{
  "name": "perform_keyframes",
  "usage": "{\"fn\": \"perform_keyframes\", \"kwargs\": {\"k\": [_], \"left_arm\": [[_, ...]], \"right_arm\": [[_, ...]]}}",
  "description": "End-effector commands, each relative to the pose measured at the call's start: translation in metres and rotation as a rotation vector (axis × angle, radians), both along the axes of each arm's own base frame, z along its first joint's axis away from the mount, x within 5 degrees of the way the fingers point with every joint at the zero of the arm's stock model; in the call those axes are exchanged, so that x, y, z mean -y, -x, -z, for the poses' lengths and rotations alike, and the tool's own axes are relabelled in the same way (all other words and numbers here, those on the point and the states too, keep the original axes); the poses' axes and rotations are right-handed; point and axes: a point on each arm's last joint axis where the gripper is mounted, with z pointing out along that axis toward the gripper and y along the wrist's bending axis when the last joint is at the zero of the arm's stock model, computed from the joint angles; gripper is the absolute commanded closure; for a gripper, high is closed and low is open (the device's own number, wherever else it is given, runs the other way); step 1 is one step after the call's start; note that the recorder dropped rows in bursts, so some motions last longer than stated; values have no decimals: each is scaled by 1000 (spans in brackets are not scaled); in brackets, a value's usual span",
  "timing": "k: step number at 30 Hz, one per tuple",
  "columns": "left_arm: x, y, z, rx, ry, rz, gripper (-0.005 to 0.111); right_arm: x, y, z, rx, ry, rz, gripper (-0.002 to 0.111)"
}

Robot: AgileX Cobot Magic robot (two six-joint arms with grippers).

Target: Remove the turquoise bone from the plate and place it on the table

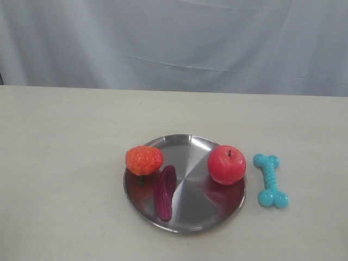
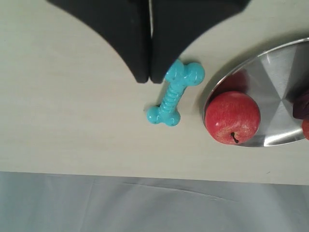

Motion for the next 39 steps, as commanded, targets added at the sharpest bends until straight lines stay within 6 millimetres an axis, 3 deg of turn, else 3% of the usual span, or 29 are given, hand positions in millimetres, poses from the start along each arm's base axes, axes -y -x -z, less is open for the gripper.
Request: {"fn": "perform_keyframes", "kwargs": {"k": [1,39], "left_arm": [[0,0,0,4,5,7,107],[0,0,0,4,5,7,107]], "right_arm": [[0,0,1,2,7,4,109],[0,0,0,4,22,0,109]]}}
